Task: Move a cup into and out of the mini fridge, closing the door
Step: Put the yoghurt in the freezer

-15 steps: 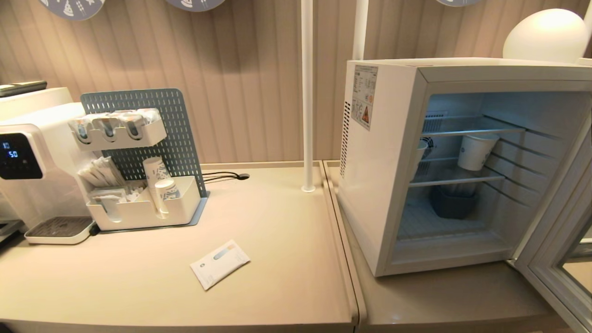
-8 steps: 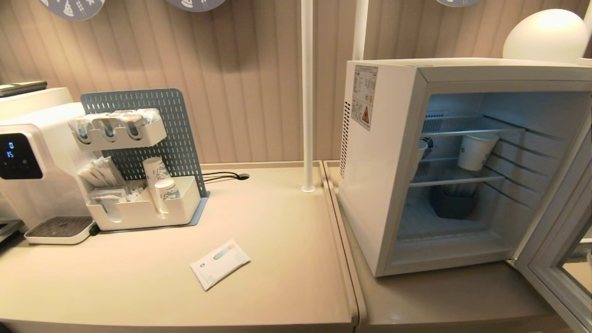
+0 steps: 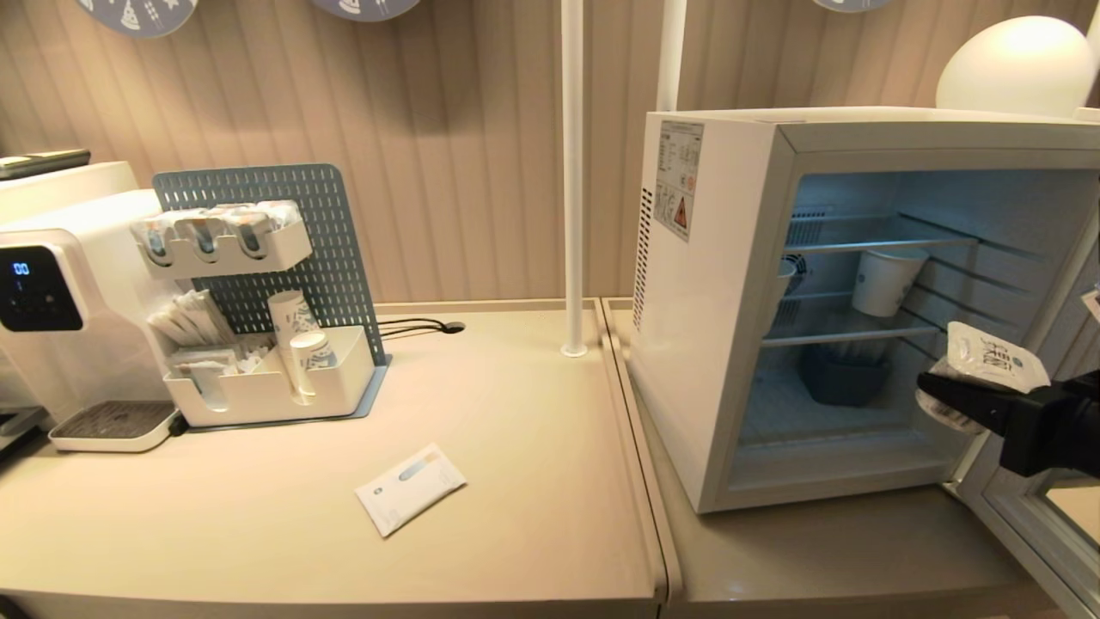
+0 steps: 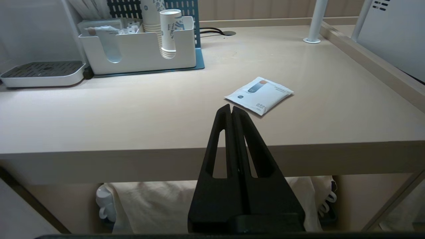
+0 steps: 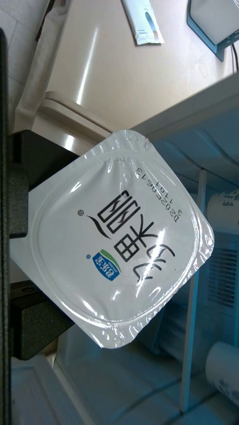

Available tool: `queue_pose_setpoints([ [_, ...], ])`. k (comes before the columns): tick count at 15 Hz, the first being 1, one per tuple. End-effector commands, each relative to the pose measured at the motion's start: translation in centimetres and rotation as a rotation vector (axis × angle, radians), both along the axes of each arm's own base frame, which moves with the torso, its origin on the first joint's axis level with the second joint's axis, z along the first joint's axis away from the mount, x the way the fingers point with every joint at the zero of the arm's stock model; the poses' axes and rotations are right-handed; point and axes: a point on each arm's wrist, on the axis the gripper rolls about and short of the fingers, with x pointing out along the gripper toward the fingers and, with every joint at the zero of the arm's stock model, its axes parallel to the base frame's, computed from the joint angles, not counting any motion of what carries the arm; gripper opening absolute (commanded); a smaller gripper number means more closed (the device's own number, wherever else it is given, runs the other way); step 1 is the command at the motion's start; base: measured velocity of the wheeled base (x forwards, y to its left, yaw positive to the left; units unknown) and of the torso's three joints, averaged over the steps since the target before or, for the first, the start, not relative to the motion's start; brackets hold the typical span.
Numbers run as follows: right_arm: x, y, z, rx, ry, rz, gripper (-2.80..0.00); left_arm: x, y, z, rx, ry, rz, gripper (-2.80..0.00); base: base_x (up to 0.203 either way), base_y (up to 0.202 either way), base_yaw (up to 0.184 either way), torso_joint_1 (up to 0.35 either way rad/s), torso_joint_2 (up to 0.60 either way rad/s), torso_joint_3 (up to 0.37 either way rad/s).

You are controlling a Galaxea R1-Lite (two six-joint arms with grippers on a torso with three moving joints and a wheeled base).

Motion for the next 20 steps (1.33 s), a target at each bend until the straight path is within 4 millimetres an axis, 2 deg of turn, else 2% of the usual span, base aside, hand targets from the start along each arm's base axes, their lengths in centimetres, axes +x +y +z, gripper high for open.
queue_pose_setpoints([
  [1,1.6,0.0,-1.4,0.000,0.067,0.003,-2.80,0.0,0.0,0.0,0.000,0.002,0.001,-2.80,0.000,0.000,0.000,0.000,0.00,0.000],
  [7,1.9,0.0,-1.6,0.023,0.074,-0.003,-2.80,0.0,0.0,0.0,0.000,0.002,0.001,-2.80,0.000,0.000,0.000,0.000,0.00,0.000],
  [9,2.7,0.0,-1.7,0.038,0.088,-0.007,-2.80,0.0,0.0,0.0,0.000,0.002,0.001,-2.80,0.000,0.000,0.000,0.000,0.00,0.000],
  [12,4.5,0.1,-2.2,0.043,0.106,-0.009,-2.80,0.0,0.0,0.0,-0.002,0.002,0.001,-2.80,0.000,0.000,0.000,0.000,0.00,0.000],
  [16,8.6,0.1,-3.8,0.038,0.063,-0.014,-2.80,0.0,0.0,0.0,-0.002,0.002,0.001,-2.80,0.000,0.000,0.000,0.000,0.00,0.000],
  [18,10.6,0.2,-3.9,0.036,0.040,-0.016,-2.80,0.0,0.0,0.0,-0.002,0.002,0.001,-2.80,0.000,0.000,0.000,0.000,0.00,0.000],
  [20,11.6,0.2,-3.8,0.037,0.031,-0.015,-2.80,0.0,0.0,0.0,-0.002,0.002,0.001,-2.80,0.000,0.000,0.000,0.000,0.00,0.000],
])
